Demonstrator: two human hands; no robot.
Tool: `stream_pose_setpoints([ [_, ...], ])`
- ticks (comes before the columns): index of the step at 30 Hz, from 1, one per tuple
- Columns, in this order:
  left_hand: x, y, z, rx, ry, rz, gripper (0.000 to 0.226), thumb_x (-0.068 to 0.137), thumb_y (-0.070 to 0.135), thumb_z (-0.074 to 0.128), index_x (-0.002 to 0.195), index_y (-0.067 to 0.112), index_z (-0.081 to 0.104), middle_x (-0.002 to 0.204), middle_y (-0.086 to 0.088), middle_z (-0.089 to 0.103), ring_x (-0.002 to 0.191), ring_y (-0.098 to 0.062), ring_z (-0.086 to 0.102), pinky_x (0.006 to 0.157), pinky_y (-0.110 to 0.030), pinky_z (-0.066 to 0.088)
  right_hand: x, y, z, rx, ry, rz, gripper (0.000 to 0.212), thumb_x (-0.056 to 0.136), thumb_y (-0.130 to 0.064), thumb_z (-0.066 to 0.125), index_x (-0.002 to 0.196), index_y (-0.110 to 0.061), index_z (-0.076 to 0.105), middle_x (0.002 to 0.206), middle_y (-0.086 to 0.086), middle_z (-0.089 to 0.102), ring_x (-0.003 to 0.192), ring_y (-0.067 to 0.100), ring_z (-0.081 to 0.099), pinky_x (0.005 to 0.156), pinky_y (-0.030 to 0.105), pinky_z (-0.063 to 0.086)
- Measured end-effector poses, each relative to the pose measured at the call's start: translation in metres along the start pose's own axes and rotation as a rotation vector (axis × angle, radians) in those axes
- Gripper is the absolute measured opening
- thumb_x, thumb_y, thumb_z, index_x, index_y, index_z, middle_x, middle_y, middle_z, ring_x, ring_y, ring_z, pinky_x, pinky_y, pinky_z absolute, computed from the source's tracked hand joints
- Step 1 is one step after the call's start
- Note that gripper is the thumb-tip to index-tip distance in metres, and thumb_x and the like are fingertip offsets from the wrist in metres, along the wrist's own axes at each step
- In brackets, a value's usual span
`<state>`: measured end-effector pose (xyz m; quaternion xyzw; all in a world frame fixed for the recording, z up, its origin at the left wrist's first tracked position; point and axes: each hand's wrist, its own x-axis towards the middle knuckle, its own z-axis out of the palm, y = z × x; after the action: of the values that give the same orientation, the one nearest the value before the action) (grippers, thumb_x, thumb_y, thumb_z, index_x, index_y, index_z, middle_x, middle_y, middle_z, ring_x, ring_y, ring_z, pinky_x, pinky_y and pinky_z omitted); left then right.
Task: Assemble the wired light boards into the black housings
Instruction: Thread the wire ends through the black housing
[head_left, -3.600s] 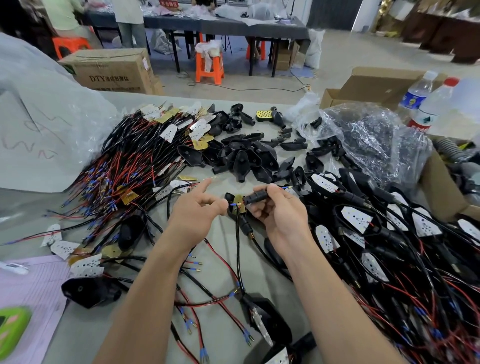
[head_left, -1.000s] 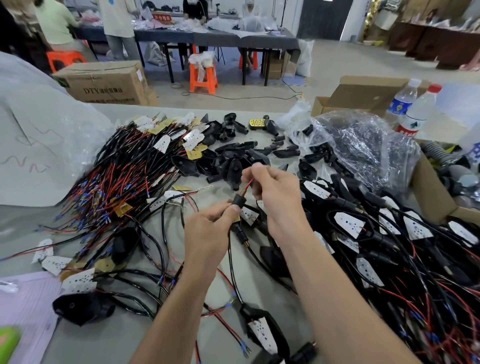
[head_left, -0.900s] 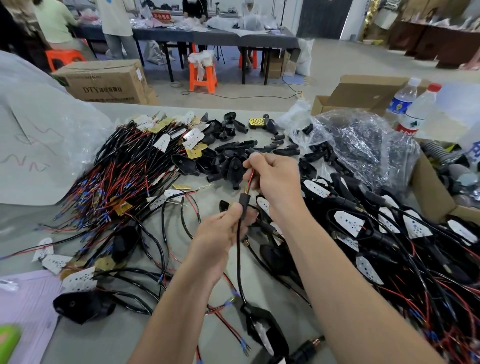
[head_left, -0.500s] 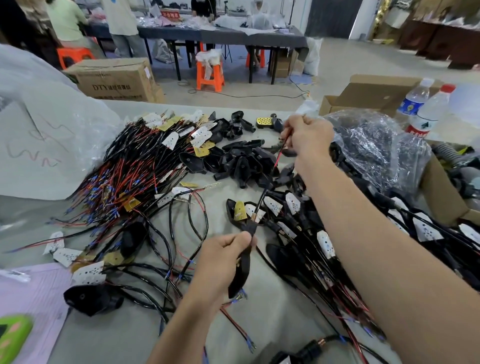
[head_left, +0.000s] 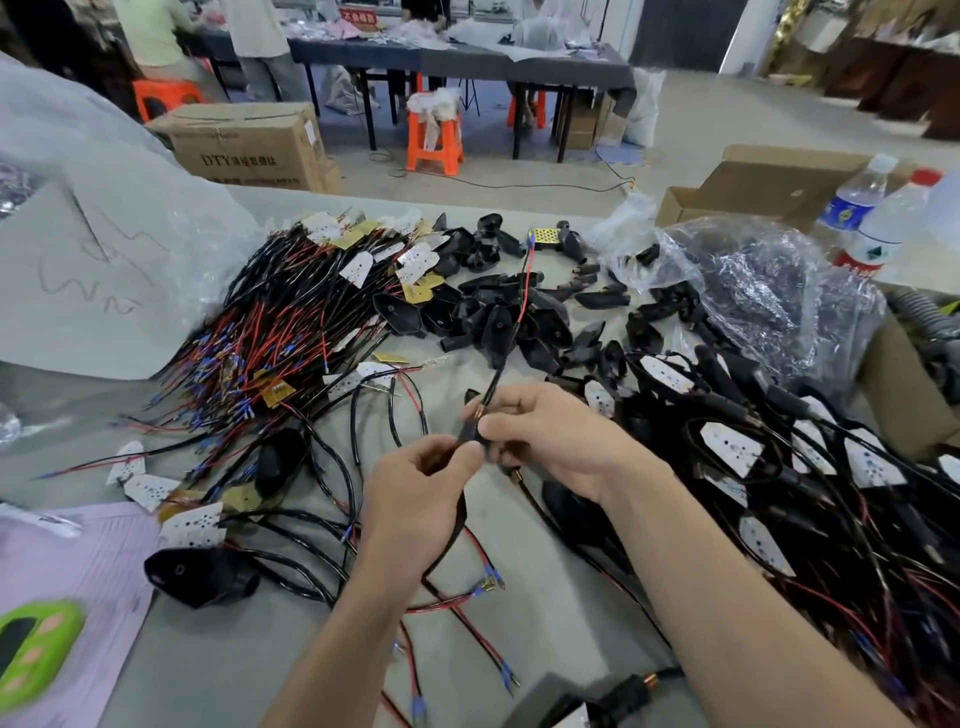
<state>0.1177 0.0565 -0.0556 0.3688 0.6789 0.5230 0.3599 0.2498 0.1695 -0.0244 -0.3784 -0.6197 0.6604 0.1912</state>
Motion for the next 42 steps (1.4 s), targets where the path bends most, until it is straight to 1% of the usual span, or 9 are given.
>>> stream_pose_setpoints([
  [3, 0.001, -0.004, -0.006, -0.088, -0.136, -0.062, 0.016, 0.089, 0.052, 0.065, 0.093, 0.043, 0.078, 0.092, 0.004, 0.078, 0.076, -0.010, 0.069, 0.071, -0.022, 0.053, -0.006, 0.000, -0.002, 0.121, 0.045, -0.055, 0.017, 0.095, 0.005, 0.058, 0.104, -0.001, 0.071, 0.076, 0.008, 0.070, 0.062, 0.011, 0.062, 0.062, 0.020, 0.053],
  [7, -0.007, -0.009, -0.021, -0.324, -0.350, -0.167, 0.025, 0.096, 0.041, 0.065, 0.116, 0.031, 0.076, 0.104, -0.006, 0.077, 0.069, -0.018, 0.065, 0.067, -0.026, 0.054, -0.014, -0.004, -0.010, 0.167, 0.095, -0.114, 0.020, 0.094, 0.011, 0.057, 0.105, 0.000, 0.070, 0.083, 0.015, 0.071, 0.066, 0.016, 0.066, 0.064, 0.020, 0.056],
  [11, -0.007, -0.007, -0.022, -0.357, -0.286, -0.100, 0.033, 0.079, 0.025, 0.078, 0.111, 0.028, 0.078, 0.081, -0.001, 0.062, 0.063, -0.012, 0.047, 0.061, -0.019, 0.044, -0.023, -0.005, -0.009, 0.188, 0.101, -0.133, 0.025, 0.094, 0.015, 0.054, 0.108, 0.000, 0.069, 0.087, 0.017, 0.068, 0.073, 0.018, 0.071, 0.070, 0.023, 0.058],
  [15, -0.005, 0.000, -0.022, -0.208, -0.198, -0.008, 0.038, 0.076, 0.010, 0.087, 0.102, 0.037, 0.079, 0.085, 0.017, 0.071, 0.073, 0.002, 0.061, 0.069, -0.012, 0.047, -0.032, -0.006, -0.009, 0.246, 0.069, -0.120, 0.032, 0.093, 0.020, 0.048, 0.104, -0.003, 0.068, 0.096, 0.022, 0.067, 0.087, 0.024, 0.072, 0.077, 0.028, 0.059],
  [20, -0.003, 0.006, -0.027, -0.141, -0.203, 0.049, 0.045, 0.062, 0.027, 0.085, 0.105, 0.038, 0.079, 0.102, 0.012, 0.076, 0.098, -0.003, 0.068, 0.085, -0.022, 0.051, -0.041, -0.010, -0.013, 0.317, -0.012, -0.119, 0.037, 0.091, 0.024, 0.046, 0.095, -0.003, 0.069, 0.091, 0.020, 0.071, 0.089, 0.027, 0.075, 0.080, 0.032, 0.061],
  [25, -0.004, 0.008, -0.028, -0.101, -0.209, 0.100, 0.044, 0.063, 0.018, 0.088, 0.101, 0.040, 0.080, 0.097, 0.010, 0.077, 0.091, -0.004, 0.069, 0.074, -0.013, 0.052, -0.043, -0.008, -0.013, 0.237, 0.043, -0.123, 0.028, 0.093, 0.018, 0.052, 0.100, -0.004, 0.069, 0.091, 0.022, 0.068, 0.083, 0.025, 0.073, 0.073, 0.031, 0.061],
  [29, -0.002, 0.010, -0.029, -0.045, -0.225, 0.067, 0.037, 0.067, 0.021, 0.086, 0.099, 0.038, 0.081, 0.093, -0.001, 0.074, 0.083, -0.018, 0.067, 0.073, -0.015, 0.054, -0.046, -0.006, -0.013, 0.199, 0.040, -0.154, 0.037, 0.089, 0.022, 0.053, 0.091, -0.008, 0.073, 0.088, 0.023, 0.064, 0.081, 0.028, 0.071, 0.084, 0.035, 0.063],
  [35, -0.003, 0.014, -0.027, -0.222, -0.321, -0.036, 0.026, 0.069, 0.022, 0.079, 0.094, 0.024, 0.083, 0.077, -0.007, 0.073, 0.077, -0.014, 0.068, 0.074, -0.019, 0.055, -0.054, -0.006, -0.016, 0.167, -0.053, -0.195, 0.042, 0.087, 0.028, 0.047, 0.086, -0.005, 0.073, 0.100, 0.029, 0.062, 0.097, 0.043, 0.060, 0.094, 0.043, 0.058],
  [42, -0.007, 0.019, -0.024, -0.184, -0.246, 0.045, 0.034, 0.058, 0.034, 0.080, 0.090, 0.025, 0.082, 0.075, -0.013, 0.074, 0.074, -0.030, 0.070, 0.086, -0.050, 0.059, -0.058, 0.001, -0.016, 0.189, -0.035, -0.204, 0.044, 0.088, 0.030, 0.049, 0.090, -0.005, 0.076, 0.096, 0.013, 0.075, 0.093, 0.027, 0.070, 0.087, 0.034, 0.059],
])
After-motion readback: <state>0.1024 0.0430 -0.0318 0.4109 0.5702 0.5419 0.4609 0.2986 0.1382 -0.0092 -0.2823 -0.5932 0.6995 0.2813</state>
